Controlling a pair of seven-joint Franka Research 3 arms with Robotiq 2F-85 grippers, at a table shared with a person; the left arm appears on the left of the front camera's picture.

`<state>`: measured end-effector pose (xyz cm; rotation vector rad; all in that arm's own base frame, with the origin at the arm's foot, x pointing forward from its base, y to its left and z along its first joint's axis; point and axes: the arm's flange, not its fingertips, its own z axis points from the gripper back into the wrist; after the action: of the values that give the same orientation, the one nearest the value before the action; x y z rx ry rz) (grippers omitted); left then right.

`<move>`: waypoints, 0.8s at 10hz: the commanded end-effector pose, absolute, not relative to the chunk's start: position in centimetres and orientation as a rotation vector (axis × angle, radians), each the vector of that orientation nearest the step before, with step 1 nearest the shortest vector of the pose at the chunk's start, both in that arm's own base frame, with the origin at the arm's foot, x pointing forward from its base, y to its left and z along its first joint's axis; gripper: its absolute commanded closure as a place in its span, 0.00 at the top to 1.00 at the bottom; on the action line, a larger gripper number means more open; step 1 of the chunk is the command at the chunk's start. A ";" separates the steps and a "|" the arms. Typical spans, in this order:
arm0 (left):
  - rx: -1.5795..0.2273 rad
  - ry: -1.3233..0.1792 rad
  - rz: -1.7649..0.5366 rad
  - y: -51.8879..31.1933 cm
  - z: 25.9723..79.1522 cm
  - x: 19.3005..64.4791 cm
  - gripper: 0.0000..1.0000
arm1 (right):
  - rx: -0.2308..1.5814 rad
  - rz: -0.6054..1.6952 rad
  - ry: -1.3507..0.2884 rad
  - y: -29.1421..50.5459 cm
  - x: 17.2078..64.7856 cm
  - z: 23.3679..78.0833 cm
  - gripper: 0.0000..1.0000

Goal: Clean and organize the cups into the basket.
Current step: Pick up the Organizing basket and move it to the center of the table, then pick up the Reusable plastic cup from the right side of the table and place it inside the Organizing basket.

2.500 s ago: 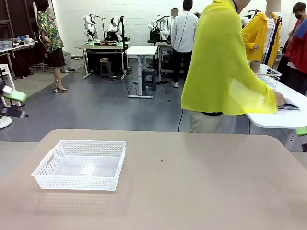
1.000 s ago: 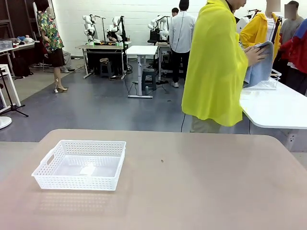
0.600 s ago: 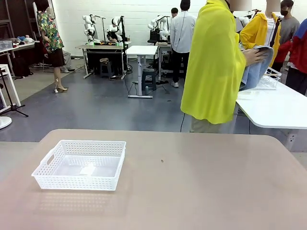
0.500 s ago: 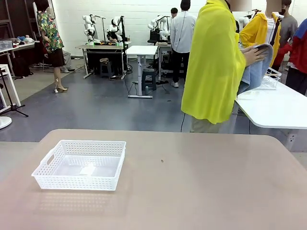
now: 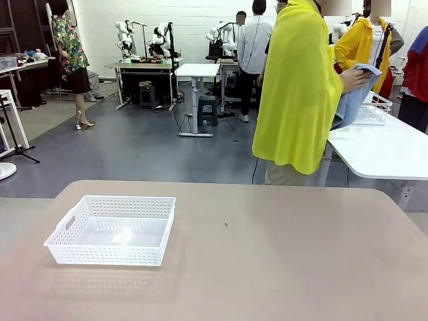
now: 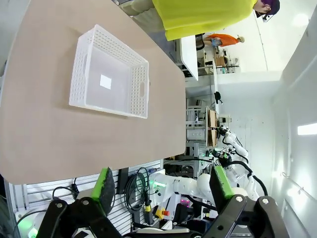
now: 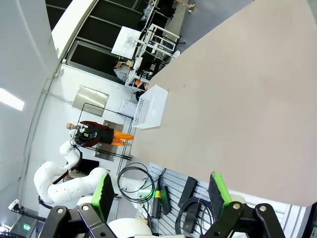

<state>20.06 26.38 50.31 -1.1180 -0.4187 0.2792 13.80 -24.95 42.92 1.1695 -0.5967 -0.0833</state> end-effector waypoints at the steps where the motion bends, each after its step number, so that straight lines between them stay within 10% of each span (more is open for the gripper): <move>1: -1.131 -0.430 0.270 26.5 50.3 19.9 1.00 | 1.180 -0.073 -0.614 -24.8 13.5 42.6 1.00; 8: -1.131 -0.430 0.270 26.5 50.3 19.9 1.00 | 1.180 -0.073 -0.614 -24.8 13.5 42.6 1.00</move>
<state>20.05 26.38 50.31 -1.1180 -0.4187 0.2793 13.79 -24.95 42.91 1.1696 -0.5968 -0.0832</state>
